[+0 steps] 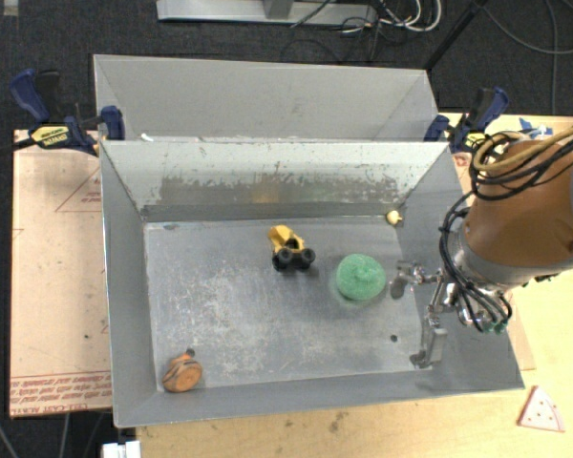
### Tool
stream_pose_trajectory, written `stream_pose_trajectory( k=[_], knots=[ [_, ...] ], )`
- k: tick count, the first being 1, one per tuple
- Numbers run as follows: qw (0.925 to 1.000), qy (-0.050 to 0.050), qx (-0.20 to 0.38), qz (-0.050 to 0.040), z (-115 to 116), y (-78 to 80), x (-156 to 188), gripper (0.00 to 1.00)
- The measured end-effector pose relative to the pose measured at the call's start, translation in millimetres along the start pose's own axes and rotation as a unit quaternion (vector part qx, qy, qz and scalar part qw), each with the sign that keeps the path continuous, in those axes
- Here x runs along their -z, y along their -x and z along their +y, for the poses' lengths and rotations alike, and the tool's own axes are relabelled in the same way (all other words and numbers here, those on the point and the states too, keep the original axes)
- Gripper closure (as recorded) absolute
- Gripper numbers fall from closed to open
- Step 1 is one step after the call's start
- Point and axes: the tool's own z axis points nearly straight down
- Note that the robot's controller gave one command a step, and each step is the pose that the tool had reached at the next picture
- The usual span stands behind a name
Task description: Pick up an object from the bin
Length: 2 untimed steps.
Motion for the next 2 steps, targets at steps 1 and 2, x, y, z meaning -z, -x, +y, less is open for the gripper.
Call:
stream_pose_trajectory(
  k=[1, 2],
  knots=[
    [1.0000, -0.001, 0.001, -0.0041, 0, 1.6, 4, 0.00],
    [0.9999, -0.002, 0.005, -0.0105, 15, 44.8, -31, 0.00]
  ],
)
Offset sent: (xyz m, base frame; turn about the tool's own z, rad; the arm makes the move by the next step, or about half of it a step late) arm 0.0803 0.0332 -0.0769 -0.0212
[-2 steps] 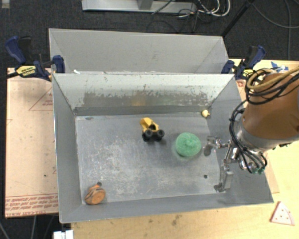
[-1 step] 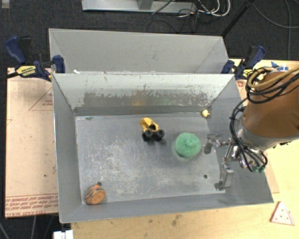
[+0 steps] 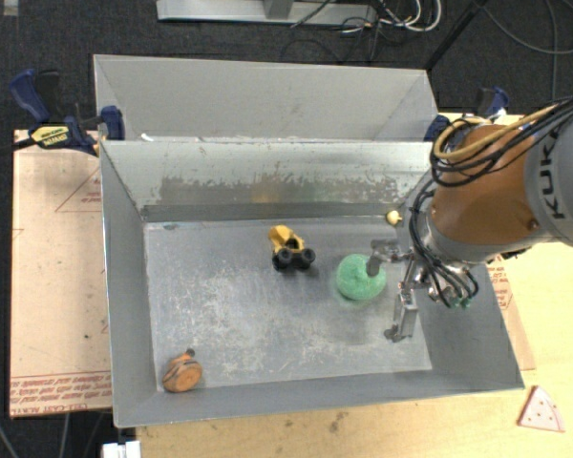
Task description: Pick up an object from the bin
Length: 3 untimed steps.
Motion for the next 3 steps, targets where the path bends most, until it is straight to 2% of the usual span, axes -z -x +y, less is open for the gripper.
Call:
stream_pose_trajectory(
  k=[1, 2, 3],
  knots=[
    [1.0000, 0.002, 0.001, 0.0056, 13, 20.1, -36, 0.00],
    [0.9999, 0.002, -0.012, 0.0070, 10, 35.7, -36, 0.00],
    [0.9970, 0.001, -0.077, 0.0006, 18, 74.4, -72, 1.00]
  ],
)
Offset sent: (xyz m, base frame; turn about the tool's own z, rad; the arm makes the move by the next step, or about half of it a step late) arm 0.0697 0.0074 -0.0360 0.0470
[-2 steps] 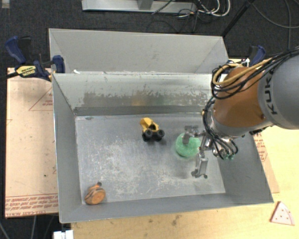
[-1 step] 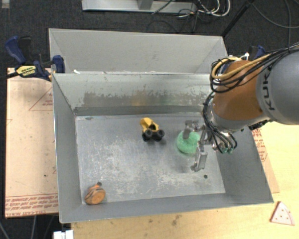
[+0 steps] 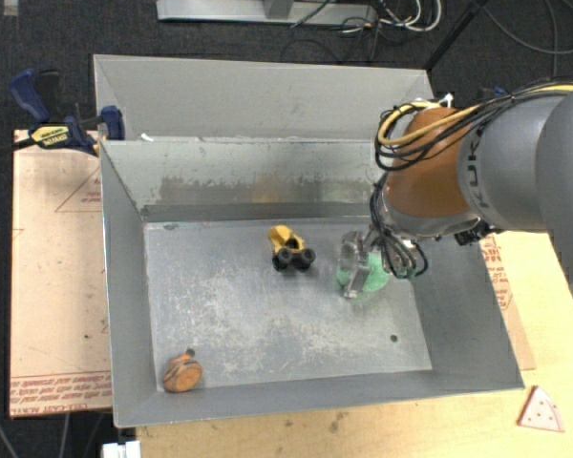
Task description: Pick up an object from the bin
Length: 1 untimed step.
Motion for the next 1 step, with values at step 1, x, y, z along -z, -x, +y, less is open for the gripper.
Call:
stream_pose_trajectory(
  k=[1],
  knots=[
    [1.0000, 0.000, 0.000, 0.0000, 0.0, 0.0, 0.0, 1.00]
  ],
)
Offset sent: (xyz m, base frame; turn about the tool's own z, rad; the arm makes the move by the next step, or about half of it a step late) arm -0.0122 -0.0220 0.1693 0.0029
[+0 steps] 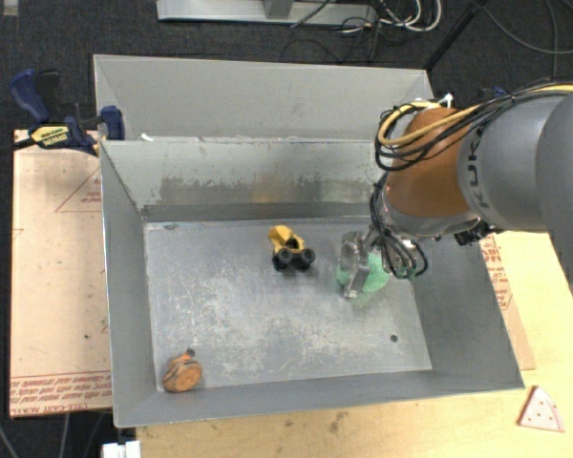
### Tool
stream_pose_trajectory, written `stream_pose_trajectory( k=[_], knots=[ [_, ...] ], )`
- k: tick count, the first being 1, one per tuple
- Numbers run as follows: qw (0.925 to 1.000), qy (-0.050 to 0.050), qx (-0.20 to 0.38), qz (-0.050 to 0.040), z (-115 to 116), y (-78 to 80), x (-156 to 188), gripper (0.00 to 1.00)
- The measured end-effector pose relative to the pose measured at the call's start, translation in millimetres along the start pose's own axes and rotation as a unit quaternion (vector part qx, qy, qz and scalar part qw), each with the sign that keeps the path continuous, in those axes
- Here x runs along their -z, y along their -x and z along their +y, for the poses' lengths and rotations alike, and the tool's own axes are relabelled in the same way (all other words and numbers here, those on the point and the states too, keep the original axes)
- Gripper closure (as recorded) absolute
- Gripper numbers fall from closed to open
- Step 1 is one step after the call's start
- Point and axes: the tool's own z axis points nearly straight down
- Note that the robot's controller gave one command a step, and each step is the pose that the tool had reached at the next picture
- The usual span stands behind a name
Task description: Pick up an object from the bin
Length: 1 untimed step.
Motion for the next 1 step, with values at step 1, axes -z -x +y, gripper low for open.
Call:
stream_pose_trajectory(
  k=[1],
  knots=[
    [1.0000, -0.001, -0.002, 0.0009, -22.7, -4.5, 172.8, 1.00]
  ],
)
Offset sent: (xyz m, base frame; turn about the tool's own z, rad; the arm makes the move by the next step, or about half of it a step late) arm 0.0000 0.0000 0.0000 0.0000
